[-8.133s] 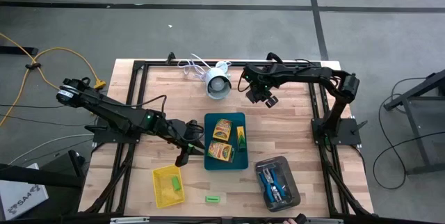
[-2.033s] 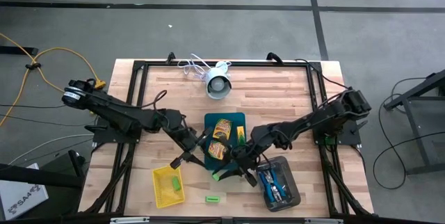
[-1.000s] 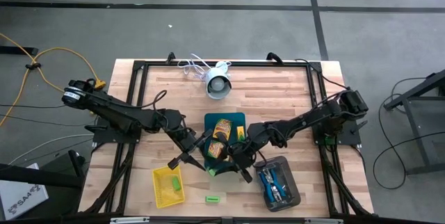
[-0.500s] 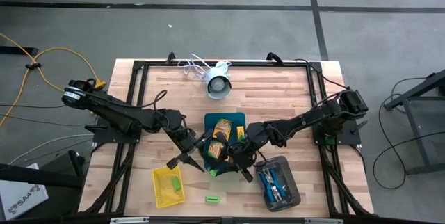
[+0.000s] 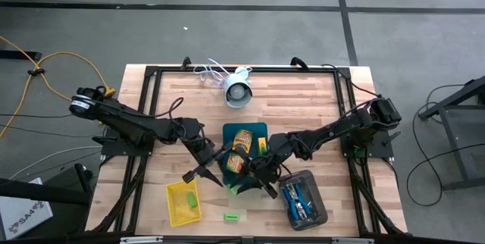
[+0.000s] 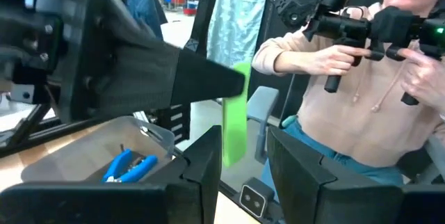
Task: Pick & Place School Supplies
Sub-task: Put the green eraser into the yellow bin
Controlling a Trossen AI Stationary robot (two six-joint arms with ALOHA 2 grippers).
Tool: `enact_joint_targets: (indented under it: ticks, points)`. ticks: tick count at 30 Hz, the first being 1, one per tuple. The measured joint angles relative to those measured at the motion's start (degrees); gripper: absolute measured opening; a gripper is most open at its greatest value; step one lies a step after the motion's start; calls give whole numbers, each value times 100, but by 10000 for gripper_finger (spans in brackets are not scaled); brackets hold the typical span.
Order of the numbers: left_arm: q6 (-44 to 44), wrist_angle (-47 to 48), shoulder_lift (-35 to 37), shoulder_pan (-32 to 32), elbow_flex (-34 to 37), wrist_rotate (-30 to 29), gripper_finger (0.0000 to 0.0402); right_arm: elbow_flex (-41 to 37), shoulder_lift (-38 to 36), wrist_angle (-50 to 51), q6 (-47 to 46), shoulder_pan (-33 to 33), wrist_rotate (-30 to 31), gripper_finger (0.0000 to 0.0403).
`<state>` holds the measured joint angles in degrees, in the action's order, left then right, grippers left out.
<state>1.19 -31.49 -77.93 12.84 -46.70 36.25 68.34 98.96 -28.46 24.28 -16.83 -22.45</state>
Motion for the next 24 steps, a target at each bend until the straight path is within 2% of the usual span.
enact_joint_targets:
  ticks: [24]
  points:
    - [228, -150, -61, 0, 0, 26, 113, -2, -2, 270, 1197, 27, 253, 75]
